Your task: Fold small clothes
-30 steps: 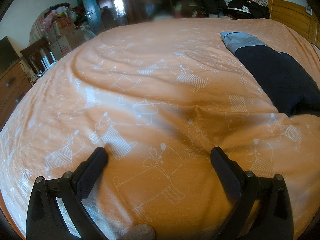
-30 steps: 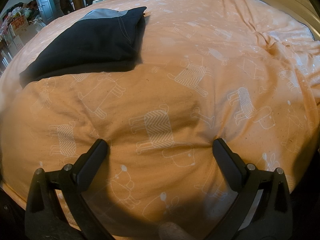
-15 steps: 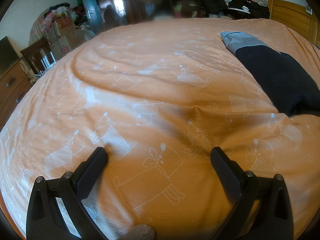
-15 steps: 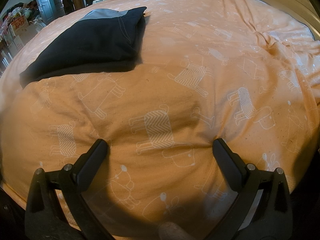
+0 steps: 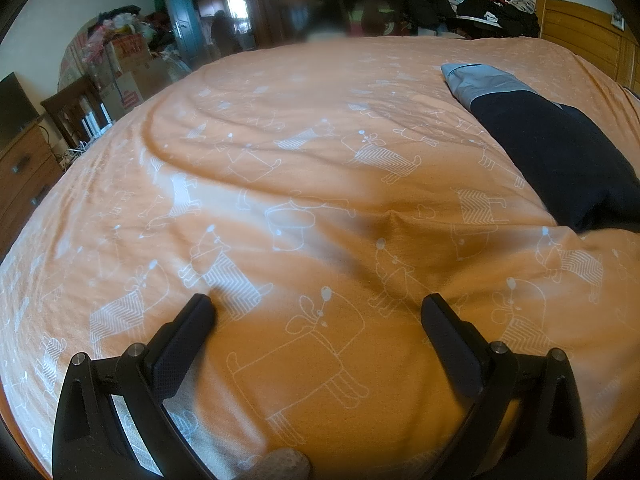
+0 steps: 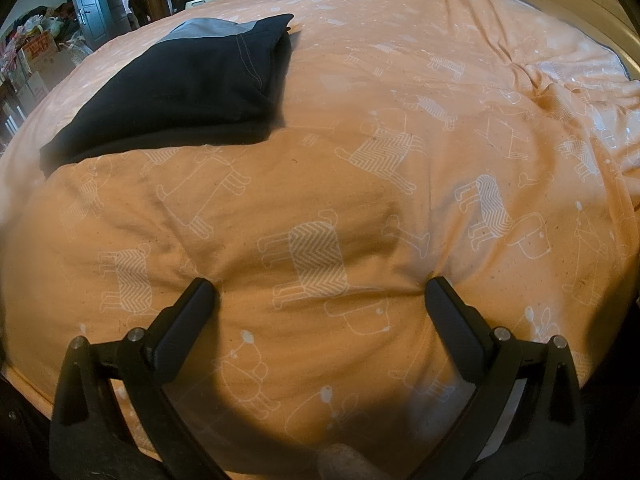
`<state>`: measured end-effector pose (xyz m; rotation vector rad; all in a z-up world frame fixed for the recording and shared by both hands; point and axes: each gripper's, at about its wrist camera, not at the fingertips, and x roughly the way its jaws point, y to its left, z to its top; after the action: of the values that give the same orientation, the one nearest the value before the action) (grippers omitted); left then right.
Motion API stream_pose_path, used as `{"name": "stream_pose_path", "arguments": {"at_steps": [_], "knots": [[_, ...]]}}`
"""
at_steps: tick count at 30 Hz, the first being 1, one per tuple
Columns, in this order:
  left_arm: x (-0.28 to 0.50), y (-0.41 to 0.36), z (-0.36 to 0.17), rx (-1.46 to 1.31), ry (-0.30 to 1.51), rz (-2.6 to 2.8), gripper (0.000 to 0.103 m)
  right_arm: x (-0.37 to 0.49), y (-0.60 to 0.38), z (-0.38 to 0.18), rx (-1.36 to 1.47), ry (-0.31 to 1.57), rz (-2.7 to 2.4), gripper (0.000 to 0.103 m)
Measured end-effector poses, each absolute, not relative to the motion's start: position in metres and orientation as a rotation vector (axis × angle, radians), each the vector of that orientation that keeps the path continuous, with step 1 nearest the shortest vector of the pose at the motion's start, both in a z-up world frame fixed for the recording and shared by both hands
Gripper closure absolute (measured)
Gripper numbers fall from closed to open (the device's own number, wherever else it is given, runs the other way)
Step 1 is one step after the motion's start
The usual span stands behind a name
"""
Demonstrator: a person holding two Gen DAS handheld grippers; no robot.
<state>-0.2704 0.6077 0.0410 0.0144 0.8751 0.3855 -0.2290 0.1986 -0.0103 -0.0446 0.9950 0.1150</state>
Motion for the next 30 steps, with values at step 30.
{"name": "stream_pose_path", "arguments": {"at_steps": [30], "knots": [[-0.278, 0.608, 0.105, -0.122, 0.845, 0.302, 0.0, -0.237, 0.211, 0.026, -0.09, 0.957, 0.12, 0.0]]}}
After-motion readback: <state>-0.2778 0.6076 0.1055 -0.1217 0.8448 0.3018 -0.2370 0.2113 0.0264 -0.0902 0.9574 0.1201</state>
